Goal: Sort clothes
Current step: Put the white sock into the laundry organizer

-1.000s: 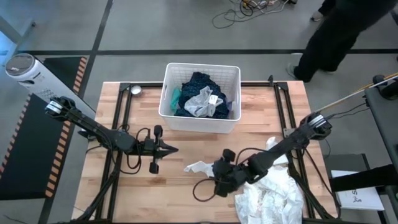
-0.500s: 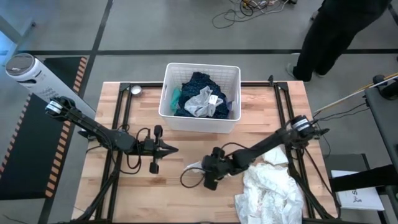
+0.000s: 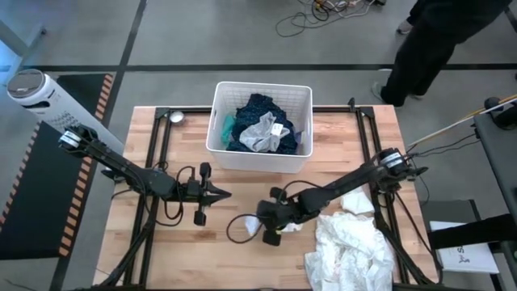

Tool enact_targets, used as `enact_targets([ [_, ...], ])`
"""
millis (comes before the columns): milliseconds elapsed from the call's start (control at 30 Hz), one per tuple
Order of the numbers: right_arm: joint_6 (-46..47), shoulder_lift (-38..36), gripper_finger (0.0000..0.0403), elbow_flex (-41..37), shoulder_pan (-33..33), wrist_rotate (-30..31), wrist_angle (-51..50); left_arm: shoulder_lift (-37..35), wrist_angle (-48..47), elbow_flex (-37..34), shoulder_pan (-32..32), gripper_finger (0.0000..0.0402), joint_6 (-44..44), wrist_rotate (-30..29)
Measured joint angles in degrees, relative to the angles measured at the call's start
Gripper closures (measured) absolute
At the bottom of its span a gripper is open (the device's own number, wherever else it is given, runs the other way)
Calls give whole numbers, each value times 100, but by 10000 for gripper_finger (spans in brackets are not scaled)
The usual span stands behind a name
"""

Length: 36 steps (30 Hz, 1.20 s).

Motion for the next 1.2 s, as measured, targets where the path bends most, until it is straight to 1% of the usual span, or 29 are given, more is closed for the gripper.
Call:
enact_targets([
  [100, -358, -116, 399, 550, 73, 470, -611, 0, 4, 0, -2, 402, 0, 2],
  [333, -1194, -334, 401, 2054, 49, 1352, -1887, -2, 10, 0, -1, 402, 0, 2],
  [500, -2067, -341, 402, 3255, -184, 1996, -2226, -2, 7, 0, -2, 402, 0, 2],
  [567, -2404, -341, 402, 3673, -355, 2131, -2214, -1, 6, 0, 0, 402, 0, 2],
  [733, -3011, -341, 402, 4402, -969, 2143, -2244, -2, 9, 0, -1, 402, 0, 3],
  [833, -3275, -341, 403, 4569, -1390, 2143, -2253, -2, 5, 0, -1, 402, 0, 2],
  [933, -3460, -338, 403, 4560, -1779, 2078, -2356, -2, 4, 0, -1, 402, 0, 4],
  [1033, -3335, -298, 403, 4469, -2120, 1637, -2679, -2, 4, 0, -1, 402, 0, 3],
  [1100, -3245, -271, 403, 4291, -2299, 1385, -2985, -2, 0, 0, -2, 402, 0, 4],
  [1200, -3182, -256, 403, 3684, -2536, 1324, -3189, -2, -9, 0, -2, 402, -2, 6],
])
